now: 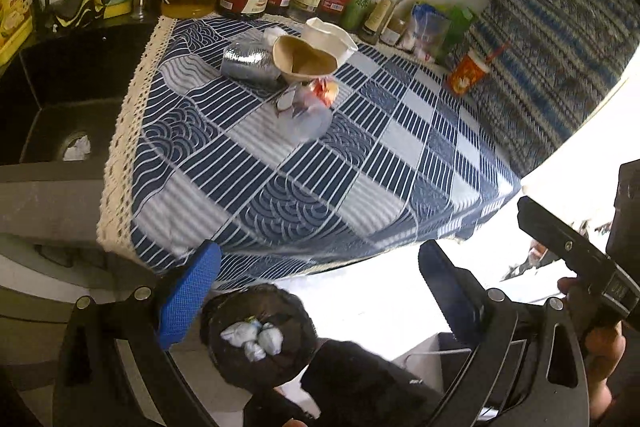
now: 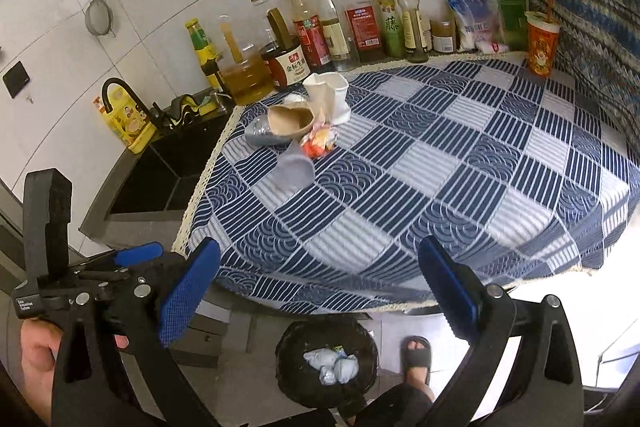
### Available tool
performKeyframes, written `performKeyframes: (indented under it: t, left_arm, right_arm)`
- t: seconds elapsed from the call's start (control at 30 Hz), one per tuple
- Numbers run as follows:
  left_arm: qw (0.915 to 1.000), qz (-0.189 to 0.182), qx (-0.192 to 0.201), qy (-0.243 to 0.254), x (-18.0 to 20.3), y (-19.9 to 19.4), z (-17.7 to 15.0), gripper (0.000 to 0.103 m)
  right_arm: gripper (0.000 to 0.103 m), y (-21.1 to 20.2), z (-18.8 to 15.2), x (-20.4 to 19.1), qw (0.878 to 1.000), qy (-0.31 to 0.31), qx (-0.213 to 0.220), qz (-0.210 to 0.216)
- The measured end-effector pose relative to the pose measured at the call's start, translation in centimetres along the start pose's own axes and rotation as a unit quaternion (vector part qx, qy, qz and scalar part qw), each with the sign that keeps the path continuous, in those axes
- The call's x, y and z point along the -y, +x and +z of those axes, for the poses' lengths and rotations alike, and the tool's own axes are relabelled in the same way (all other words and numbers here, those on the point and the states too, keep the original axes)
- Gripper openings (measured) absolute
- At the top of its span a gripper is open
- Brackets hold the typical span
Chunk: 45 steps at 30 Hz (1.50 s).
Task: Collect trash
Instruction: 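Raise both open tools back toward the table, then grasp the clear plastic cup with the left tool while the right tool grasps the white paper cup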
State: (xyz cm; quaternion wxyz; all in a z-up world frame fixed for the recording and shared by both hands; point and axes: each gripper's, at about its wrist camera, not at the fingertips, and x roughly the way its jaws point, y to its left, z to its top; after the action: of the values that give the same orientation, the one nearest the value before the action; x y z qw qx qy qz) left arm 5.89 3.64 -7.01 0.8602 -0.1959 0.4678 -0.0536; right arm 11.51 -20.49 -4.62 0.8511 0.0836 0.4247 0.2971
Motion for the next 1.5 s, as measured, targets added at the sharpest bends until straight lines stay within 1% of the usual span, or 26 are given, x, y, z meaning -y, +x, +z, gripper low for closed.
performKeyframes:
  t: [0.13,0.23,0.33,0.4,0.53,0.67,0.8,0.83,0.87,0.9,0.97,1.03,1.1,1.13,1.27,1.33,1.5]
  left_arm:
    - [0.9999,-0.001,-0.002,-0.015,0.0,1.6,2.0,0.096]
    - [0.9996,0.002,-0.009,-0.028,0.0,3.4,3.7,0.096]
    - [0.9984,0.017,-0.026,-0.047,0.0,5.7,5.6,0.096]
    - [0.9976,0.031,-0.033,-0.052,0.0,7.1,6.5,0.096]
    - [0.9943,0.051,-0.052,-0.079,-0.4,9.9,8.4,0.095]
    - [0.9907,0.066,-0.049,-0.108,-0.7,11.6,10.1,0.095]
    - [0.9864,0.088,-0.058,-0.126,-0.7,13.3,11.2,0.094]
    - [0.9849,0.095,-0.062,-0.131,-0.8,13.7,11.4,0.089]
    - [0.9838,0.098,-0.066,-0.135,-0.8,14.1,11.5,0.086]
    - [0.9823,0.103,-0.072,-0.139,-0.9,14.6,11.5,0.084]
    - [0.9800,0.118,-0.077,-0.141,-1.1,15.3,11.6,0.083]
    - [0.9779,0.128,-0.081,-0.144,-1.4,15.9,11.8,0.077]
    - [0.9762,0.131,-0.083,-0.151,-1.7,16.3,12.0,0.076]
    - [0.9756,0.134,-0.083,-0.152,-1.7,16.4,12.0,0.071]
    - [0.9741,0.134,-0.093,-0.157,-1.7,17.2,12.1,0.061]
    - [0.9727,0.138,-0.100,-0.158,-1.6,17.5,12.1,0.059]
    - [0.9711,0.142,-0.095,-0.166,-1.6,17.6,12.1,0.059]
  right_arm:
    - [0.098,1.7,2.3,1.0,1.000,-0.018,-0.005,0.012]
    - [0.098,3.8,4.4,2.0,0.999,-0.029,-0.014,0.026]
    - [0.098,6.0,6.7,3.3,0.998,-0.030,-0.026,0.049]
    - [0.098,7.4,8.2,4.2,0.997,-0.040,-0.029,0.065]
    - [0.098,10.4,10.9,5.9,0.994,-0.056,-0.041,0.087]
    - [0.098,13.4,13.1,7.4,0.990,-0.065,-0.057,0.112]
    - [0.098,16.3,15.3,8.4,0.985,-0.079,-0.069,0.138]
    - [0.098,17.1,15.8,8.6,0.983,-0.082,-0.072,0.144]
    - [0.098,17.8,16.3,8.7,0.982,-0.085,-0.076,0.150]
    - [0.098,18.4,16.6,8.8,0.981,-0.086,-0.079,0.154]
    - [0.098,19.6,17.2,8.7,0.979,-0.090,-0.087,0.163]
    - [0.098,20.7,17.7,8.4,0.977,-0.105,-0.089,0.164]
    - [0.098,21.6,17.9,8.2,0.975,-0.115,-0.091,0.167]
    - [0.098,22.0,18.0,8.2,0.974,-0.114,-0.096,0.172]
    - [0.098,23.6,18.5,8.1,0.970,-0.116,-0.106,0.186]
    - [0.098,24.2,18.7,7.9,0.968,-0.117,-0.109,0.195]
    - [0.097,25.3,19.3,7.3,0.963,-0.122,-0.115,0.212]
